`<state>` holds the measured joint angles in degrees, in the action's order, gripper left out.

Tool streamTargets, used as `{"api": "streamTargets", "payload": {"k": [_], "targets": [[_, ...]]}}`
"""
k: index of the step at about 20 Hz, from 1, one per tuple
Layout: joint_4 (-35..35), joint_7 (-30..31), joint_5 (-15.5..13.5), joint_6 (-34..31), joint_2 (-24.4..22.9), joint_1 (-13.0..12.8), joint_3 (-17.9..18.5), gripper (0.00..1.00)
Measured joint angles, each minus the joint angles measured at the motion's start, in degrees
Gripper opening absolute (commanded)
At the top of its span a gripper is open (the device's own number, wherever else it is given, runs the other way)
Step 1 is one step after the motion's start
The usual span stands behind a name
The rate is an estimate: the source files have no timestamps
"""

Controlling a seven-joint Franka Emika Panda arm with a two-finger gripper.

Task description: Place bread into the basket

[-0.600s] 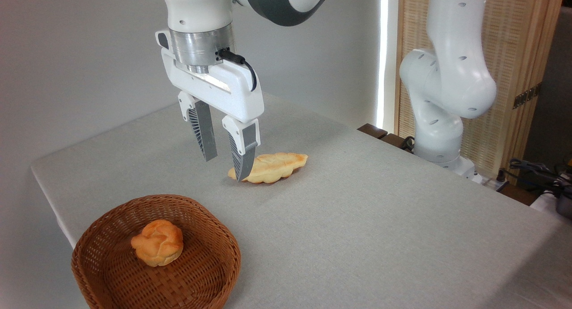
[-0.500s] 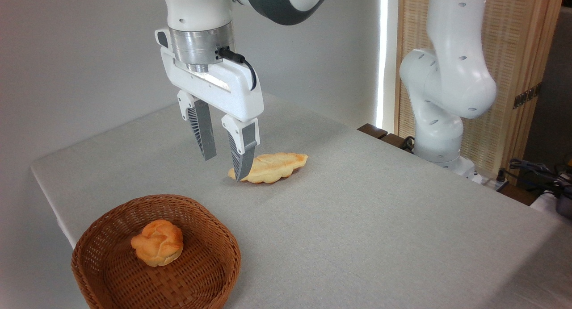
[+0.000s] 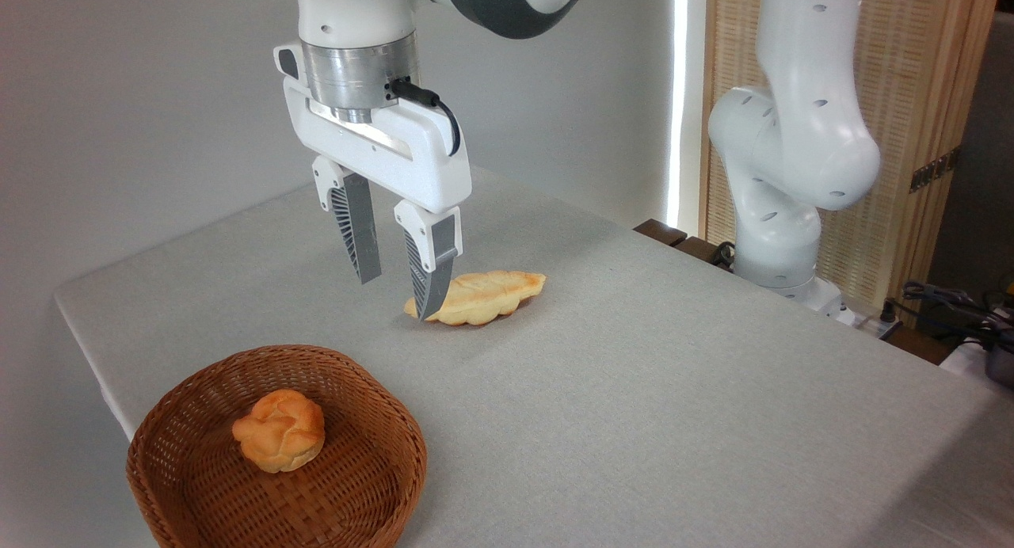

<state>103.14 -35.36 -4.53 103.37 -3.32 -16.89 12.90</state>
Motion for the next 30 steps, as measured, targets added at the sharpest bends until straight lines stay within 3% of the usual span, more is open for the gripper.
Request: {"api": "streamTargets", "payload": {"k": [18, 23, 30], "targets": [[1.6, -0.03, 0.0, -0.42, -0.45, -0.92, -0.48, 1.0], [6.88, -0.04, 0.01, -0.55, -3.18, -3.7, -0.57, 1.0], [16.22, -0.08, 2.0, 2.81, -6.08, -11.23, -0.65, 1.0]]}}
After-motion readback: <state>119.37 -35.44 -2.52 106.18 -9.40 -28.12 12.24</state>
